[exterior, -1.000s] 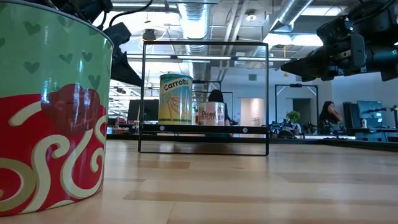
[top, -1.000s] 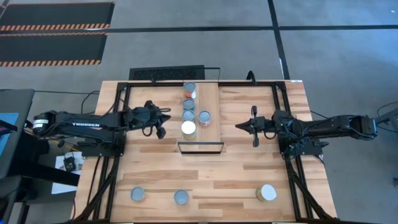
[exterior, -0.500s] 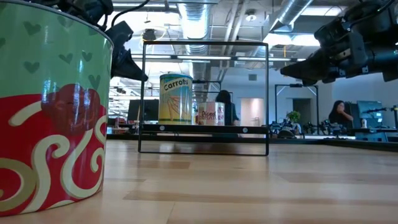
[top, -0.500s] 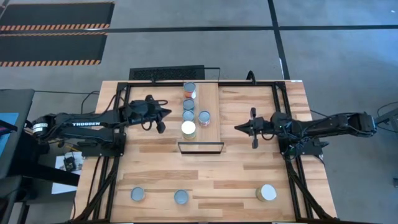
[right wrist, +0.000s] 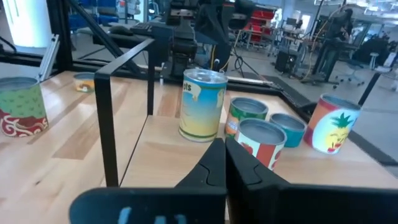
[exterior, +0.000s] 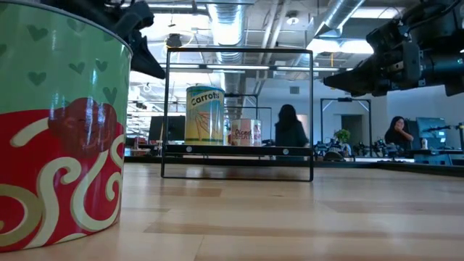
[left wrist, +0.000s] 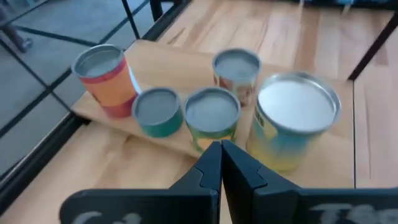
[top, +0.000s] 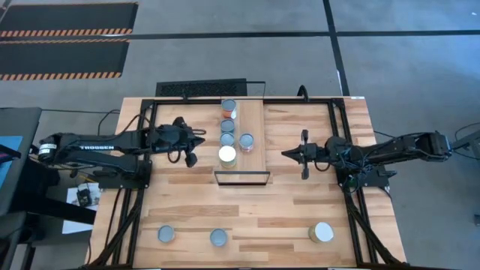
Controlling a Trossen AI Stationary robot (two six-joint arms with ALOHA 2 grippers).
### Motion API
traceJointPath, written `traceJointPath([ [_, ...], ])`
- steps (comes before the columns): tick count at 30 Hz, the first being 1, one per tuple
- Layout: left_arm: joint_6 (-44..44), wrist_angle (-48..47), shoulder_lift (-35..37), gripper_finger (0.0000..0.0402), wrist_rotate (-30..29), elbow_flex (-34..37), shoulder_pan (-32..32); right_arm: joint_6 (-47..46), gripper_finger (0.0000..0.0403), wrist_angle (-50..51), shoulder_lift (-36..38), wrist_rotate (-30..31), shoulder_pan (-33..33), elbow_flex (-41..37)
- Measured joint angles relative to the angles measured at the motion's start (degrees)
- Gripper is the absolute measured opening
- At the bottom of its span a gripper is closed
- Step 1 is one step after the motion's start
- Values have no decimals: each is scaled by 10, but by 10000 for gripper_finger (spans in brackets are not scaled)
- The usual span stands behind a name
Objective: Pick and place cans onto a shelf
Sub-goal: Put the small canned mushrooms on the shelf aligned with the small tuna can
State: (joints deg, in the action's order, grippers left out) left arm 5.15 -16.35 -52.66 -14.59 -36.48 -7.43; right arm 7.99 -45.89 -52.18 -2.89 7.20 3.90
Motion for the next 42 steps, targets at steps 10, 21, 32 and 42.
traceJointPath([
  [10, 44, -74, 1, 0, -74, -41, 111, 11, 8, 2, 0, 0, 4, 0],
  [21, 174, -170, 1, 0, -96, -81, 239, 26, 8, 1, 0, 0, 9, 0],
  [32, 349, -319, -137, 0, -100, -211, 355, 26, 8, 7, 0, -1, 47, 1],
  [42, 658, -505, -336, 0, 49, -383, 446, 26, 8, 15, 0, -1, 61, 1],
])
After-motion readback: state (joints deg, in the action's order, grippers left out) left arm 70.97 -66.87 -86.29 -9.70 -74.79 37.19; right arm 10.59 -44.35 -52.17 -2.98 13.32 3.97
